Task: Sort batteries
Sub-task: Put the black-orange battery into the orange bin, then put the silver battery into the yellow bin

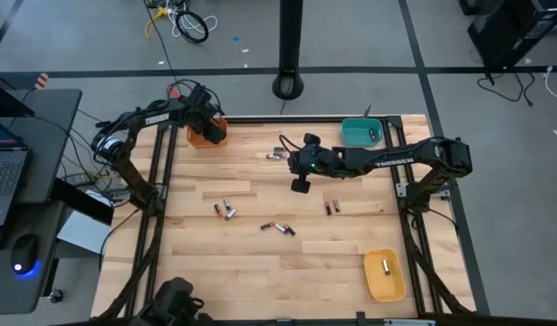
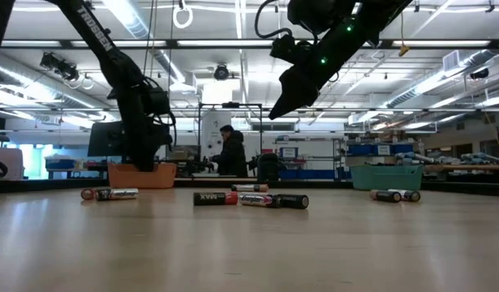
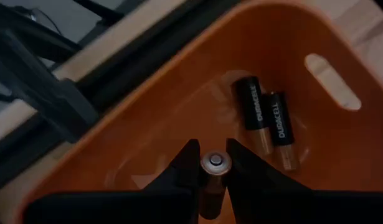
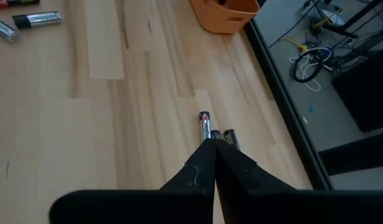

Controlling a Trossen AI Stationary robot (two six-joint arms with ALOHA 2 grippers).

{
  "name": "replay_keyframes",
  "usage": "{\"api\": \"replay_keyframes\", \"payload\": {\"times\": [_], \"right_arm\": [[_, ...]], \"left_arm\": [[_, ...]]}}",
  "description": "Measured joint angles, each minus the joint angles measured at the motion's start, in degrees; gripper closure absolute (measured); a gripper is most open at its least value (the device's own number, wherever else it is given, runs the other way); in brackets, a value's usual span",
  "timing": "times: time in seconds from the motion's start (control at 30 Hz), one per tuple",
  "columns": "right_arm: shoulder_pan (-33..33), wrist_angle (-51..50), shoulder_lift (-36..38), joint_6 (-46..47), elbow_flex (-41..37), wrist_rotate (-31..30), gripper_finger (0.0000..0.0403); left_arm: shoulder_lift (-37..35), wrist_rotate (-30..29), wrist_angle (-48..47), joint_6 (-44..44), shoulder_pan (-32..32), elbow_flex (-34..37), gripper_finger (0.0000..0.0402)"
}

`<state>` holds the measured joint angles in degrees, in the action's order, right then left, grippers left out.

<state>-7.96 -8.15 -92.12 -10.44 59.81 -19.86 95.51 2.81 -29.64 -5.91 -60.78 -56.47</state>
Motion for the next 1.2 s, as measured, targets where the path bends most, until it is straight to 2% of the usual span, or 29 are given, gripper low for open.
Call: {"api": "replay_keyframes", "payload": {"times": [0.27, 0.4, 0.6, 0.73, 0.87, 1.0, 1.1, 1.2], "right_arm": [[0.1, 0.0, 0.0, 0.0, 0.0, 0.0, 0.0396], [0.1, 0.3, 0.0, 0.2, 0.0, 0.0, 0.0380], [0.1, 0.4, 0.0, 0.4, 0.0, 0.0, 0.0379], [0.1, 1.3, 0.0, 1.7, 0.0, 0.0, 0.0391], [-0.1, 1.5, 0.0, 4.7, 0.0, 0.2, 0.0384], [-0.7, -1.5, 0.1, 4.7, 0.0, 4.0, 0.0371], [-0.5, -4.1, 0.7, 5.1, 0.0, 3.6, 0.0391], [-0.1, -7.1, 2.0, 8.1, 0.0, 3.4, 0.0392]], "left_arm": [[0.8, -1.2, -0.2, 0.6, 0.0, 0.0, 0.0346], [0.8, -1.3, -0.4, 0.7, 0.0, 0.0, 0.0344], [0.8, -1.3, -0.4, 0.5, 0.3, 0.0, 0.0294], [0.8, -1.4, 0.0, -0.6, 1.0, 0.0, 0.0287], [0.8, -1.6, 0.5, -2.1, 1.7, 0.0, 0.0286], [-1.2, -5.2, 2.8, -2.9, 2.2, 0.0, 0.0310], [-4.1, -6.4, 5.8, -2.9, 2.7, 0.0, 0.0345], [-8.3, -6.2, 11.1, -3.0, 3.8, 1.1, 0.0385]]}}
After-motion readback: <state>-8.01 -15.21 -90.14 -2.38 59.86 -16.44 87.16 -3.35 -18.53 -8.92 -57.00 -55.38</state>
